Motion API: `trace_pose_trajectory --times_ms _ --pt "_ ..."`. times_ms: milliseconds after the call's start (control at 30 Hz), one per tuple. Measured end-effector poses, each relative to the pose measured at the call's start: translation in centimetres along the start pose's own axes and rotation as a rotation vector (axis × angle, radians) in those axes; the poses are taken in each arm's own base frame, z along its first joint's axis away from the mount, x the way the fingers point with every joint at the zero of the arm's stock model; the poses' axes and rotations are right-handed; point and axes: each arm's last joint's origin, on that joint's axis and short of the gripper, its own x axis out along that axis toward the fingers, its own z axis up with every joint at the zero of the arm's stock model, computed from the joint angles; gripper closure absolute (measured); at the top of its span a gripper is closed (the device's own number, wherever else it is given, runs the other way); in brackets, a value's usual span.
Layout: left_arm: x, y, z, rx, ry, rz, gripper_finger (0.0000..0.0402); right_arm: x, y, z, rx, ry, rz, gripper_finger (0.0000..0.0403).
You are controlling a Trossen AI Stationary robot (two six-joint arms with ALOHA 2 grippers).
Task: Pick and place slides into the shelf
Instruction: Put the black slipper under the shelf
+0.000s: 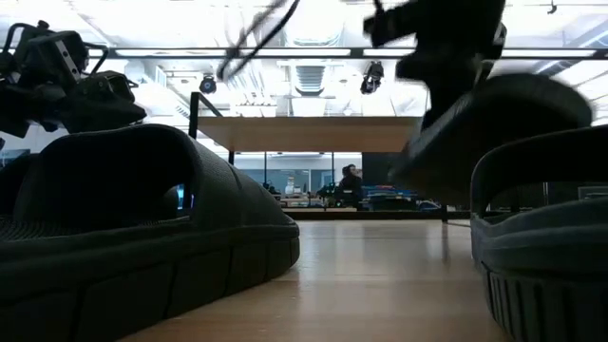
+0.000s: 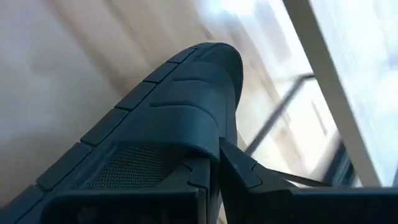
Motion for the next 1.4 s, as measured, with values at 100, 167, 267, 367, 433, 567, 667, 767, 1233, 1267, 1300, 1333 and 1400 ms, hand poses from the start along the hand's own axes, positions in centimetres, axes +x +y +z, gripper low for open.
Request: trace_pose_trajectory --times_ms 100,167,267,367,433,567,667,767,1233,1267,1300,1333,1400 --pt "0.0 0.0 0.0 0.000 0.000 0.000 0.0402 1.5 0.8 0.7 0.007 -0.001 -0.060 0.0392" --pt "0.0 0.0 0.0 -0.001 0.000 0.001 0.0402 2.3 1.3 0.9 -0.023 -0.013 -0.091 0.0392" --pt "0.0 0.0 0.0 0.001 0.000 0.000 0.0402 3.5 1.7 1.0 -0.071 -0.030 -0.144 0.0392" --pt "0.0 0.0 0.0 -0.002 0.001 0.001 0.0402 4.5 1.5 0.8 -0.105 -0.026 -0.192 0.0391" --pt "0.0 0.0 0.0 0.001 -0.001 0.000 0.0402 5.3 1.2 0.6 -0.115 -0.009 -0.216 0.0391" --pt "0.0 0.0 0.0 0.000 0.000 0.000 0.0402 6.5 0.5 0.4 -0.141 0.018 -0.252 0.0391" --pt "0.0 0.0 0.0 0.000 0.000 0.000 0.0402 7.3 0.0 0.5 -0.182 0.031 -0.279 0.0390" --pt "0.0 0.0 0.0 -0.001 0.001 0.001 0.0402 8.0 -0.6 0.7 -0.248 0.063 -0.297 0.0390" --pt "0.0 0.0 0.0 0.000 0.000 0.000 0.0402 8.9 -0.8 0.7 -0.225 0.058 -0.254 0.0370" --pt "0.0 0.0 0.0 0.000 0.000 0.000 0.0402 8.9 -0.8 0.8 -0.222 0.055 -0.251 0.0362" --pt "0.0 0.0 0.0 0.000 0.000 0.000 0.0402 9.0 -0.8 0.7 -0.222 0.057 -0.252 0.0353" --pt "0.0 0.0 0.0 0.000 0.000 0.000 0.0402 9.1 -0.9 0.7 -0.225 0.062 -0.256 0.0344" --pt "0.0 0.0 0.0 -0.002 0.001 0.001 0.0402 9.2 -1.0 0.6 -0.235 0.070 -0.266 0.0326"
